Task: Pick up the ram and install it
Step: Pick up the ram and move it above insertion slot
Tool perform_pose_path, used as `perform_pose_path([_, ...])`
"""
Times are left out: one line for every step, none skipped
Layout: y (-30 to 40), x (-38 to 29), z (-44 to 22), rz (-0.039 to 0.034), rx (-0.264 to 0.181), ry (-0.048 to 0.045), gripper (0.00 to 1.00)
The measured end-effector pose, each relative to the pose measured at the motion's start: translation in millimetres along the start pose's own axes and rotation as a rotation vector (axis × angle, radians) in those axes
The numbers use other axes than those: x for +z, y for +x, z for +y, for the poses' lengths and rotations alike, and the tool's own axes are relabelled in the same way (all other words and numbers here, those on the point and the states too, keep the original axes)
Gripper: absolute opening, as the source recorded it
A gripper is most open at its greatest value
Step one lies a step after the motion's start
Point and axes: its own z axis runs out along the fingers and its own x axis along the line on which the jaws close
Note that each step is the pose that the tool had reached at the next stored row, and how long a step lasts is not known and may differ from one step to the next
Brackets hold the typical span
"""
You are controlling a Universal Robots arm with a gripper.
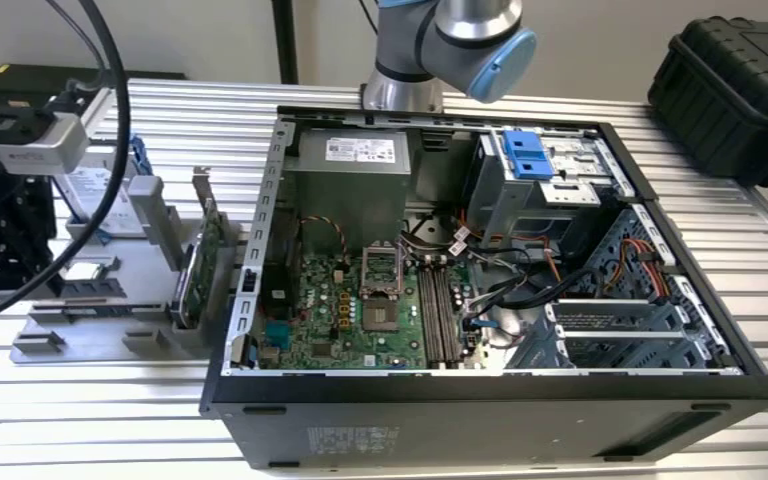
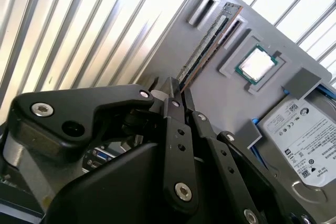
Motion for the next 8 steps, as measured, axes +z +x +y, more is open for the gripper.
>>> perform_pose_path([0.0, -0.6, 0.0, 0.0, 0.0, 0.0, 0.0])
perform_pose_path([-0.1, -1.3, 0.0, 0.0, 0.0, 0.0, 0.0])
perform_pose_path([-0.1, -1.9, 0.0, 0.0, 0.0, 0.0, 0.0])
perform_pose_path([-0.1, -2.5, 0.0, 0.0, 0.0, 0.0, 0.0])
perform_pose_path([-0.2, -3.1, 0.0, 0.0, 0.0, 0.0, 0.0])
perform_pose_path([-0.2, -3.7, 0.0, 0.0001, 0.0, 0.0, 0.0])
perform_pose_path([-0.2, -4.3, 0.0, 0.0001, 0.0, -0.0001, 0.0])
perform_pose_path([-0.3, -4.9, 0.0, 0.0001, 0.0, 0.0, 0.0])
